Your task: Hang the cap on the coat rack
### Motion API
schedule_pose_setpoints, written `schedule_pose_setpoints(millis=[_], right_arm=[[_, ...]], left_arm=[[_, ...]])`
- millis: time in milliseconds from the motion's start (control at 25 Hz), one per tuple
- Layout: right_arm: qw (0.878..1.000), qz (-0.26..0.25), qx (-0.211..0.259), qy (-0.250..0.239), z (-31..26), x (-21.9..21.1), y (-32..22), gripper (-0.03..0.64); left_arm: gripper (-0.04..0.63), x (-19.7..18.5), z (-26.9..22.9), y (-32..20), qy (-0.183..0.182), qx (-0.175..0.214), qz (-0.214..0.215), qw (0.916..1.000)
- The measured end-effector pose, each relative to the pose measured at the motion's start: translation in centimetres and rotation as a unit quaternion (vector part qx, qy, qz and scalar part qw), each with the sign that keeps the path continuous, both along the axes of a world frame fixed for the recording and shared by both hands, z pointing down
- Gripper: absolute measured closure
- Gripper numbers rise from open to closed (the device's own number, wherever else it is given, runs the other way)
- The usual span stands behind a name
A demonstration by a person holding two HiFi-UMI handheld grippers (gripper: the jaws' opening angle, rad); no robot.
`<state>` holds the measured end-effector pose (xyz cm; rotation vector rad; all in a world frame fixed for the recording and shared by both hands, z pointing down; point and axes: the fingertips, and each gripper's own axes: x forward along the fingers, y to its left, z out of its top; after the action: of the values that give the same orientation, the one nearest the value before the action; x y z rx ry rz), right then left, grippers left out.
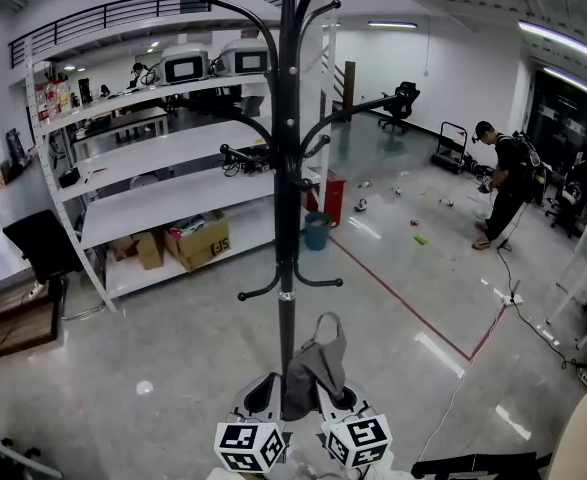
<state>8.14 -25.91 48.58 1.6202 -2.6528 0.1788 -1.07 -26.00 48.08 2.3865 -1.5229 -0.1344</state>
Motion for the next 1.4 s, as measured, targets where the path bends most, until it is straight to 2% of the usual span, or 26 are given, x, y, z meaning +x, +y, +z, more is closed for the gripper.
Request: schedule_pose_setpoints(millis=[400,680,920,1240,1400], right_arm=[[1.000,0.002,0.009,0.005,-0.3,-0.1,-2.1,0.601],[0.994,0.004,0.106,0.036,-5.9,-0.4,-2.9,0.601],[0.982,0.005,0.184,0.035,-11.6,-1.1,-3.2,0.601],[0.969,0.015,0.243,0.035,-16.3,-1.2,-4.2,0.601],[0.965,0.013,0.258,0.035,-17.5,-1.7,-4.6,0.601]], left_arm=[[0.594,-1.0,-0.3,-2.8,-0.006,-0.001,-0.011,0.9999],[0.594,-2.2,-1.8,-4.8,-0.011,0.018,-0.016,0.9997],[0.594,-3.0,-1.8,-4.8,-0.006,0.018,-0.015,0.9997],[0.594,-4.0,-2.5,-5.4,-0.005,0.030,-0.020,0.9993],[0.594,-4.8,-2.3,-5.6,0.001,0.027,-0.029,0.9992]])
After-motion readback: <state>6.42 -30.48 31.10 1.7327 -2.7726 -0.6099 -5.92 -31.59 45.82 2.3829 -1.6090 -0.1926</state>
